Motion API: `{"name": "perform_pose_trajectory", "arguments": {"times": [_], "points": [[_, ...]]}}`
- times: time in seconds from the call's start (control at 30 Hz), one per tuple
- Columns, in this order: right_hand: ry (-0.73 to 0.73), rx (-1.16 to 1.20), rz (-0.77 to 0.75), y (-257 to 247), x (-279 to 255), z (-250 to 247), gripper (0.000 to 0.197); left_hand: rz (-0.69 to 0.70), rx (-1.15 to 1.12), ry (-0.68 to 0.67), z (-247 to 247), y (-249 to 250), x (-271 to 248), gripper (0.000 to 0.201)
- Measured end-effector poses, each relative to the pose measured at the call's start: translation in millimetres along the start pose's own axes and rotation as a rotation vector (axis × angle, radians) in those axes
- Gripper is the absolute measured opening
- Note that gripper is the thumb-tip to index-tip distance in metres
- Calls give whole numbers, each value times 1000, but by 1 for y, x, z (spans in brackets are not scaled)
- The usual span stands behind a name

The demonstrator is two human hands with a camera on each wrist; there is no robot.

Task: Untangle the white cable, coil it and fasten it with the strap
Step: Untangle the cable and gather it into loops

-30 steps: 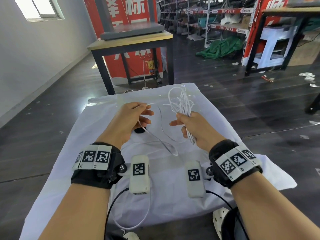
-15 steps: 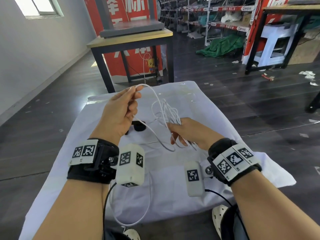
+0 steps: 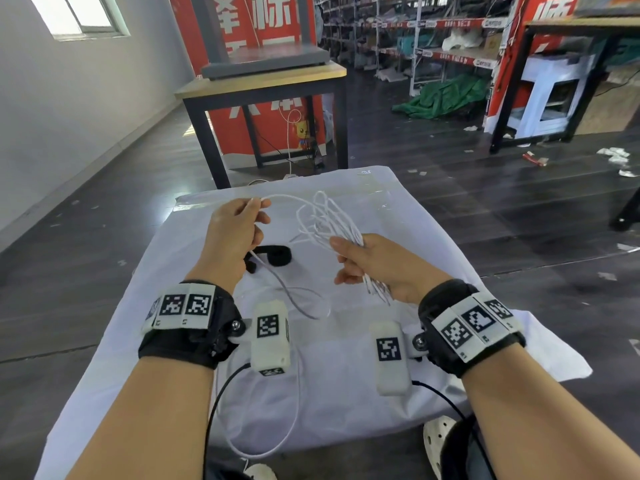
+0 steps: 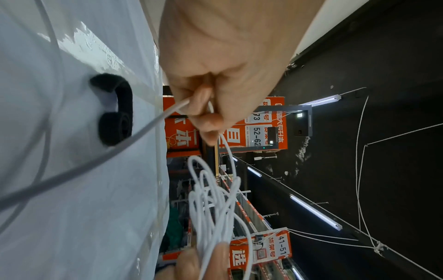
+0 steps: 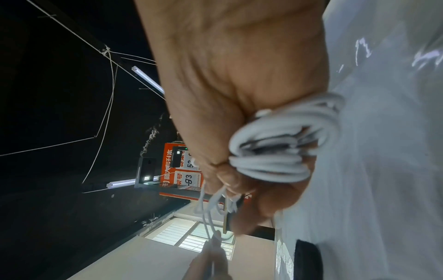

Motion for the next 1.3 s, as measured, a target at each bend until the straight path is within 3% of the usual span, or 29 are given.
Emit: {"name": "perform_pose_trajectory", "arguments": {"times": [0.13, 0.27, 0.7, 0.87, 1.0, 1.1, 1.2, 1.3], "points": [[61, 115, -8, -5, -1, -1, 28, -56, 54, -133, 16, -3, -11, 27], [94, 142, -29, -7, 0, -1, 24, -259, -179, -248, 36, -2, -27, 28], [-94, -311, -170, -14, -18, 18, 27, -490, -671, -136, 46, -2, -30, 22], [-120, -285, -142, -11, -19, 22, 21, -488, -733, -85, 38, -2, -25, 11], [-108, -20, -51, -7, -13, 26, 17, -407, -633, -63, 33, 2, -24, 14], [63, 138, 1, -7, -5, 15, 18, -308, -483, -83, 29, 3, -22, 11], [260, 313, -31, -14, -1, -3, 22, -221, -309, -172, 28, 2, -25, 16], [374, 481, -62, -17, 1, -14, 24, -88, -31, -405, 42, 4, -38, 21]]}}
Point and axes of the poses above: each hand's wrist, its own x-axis towards the middle knuckle, its own z-axis out of the palm, y = z × x, the point moved 5 cm from there along x, towards the middle knuckle, and after that the axes turned 12 degrees about y, right-handed, at the moved point
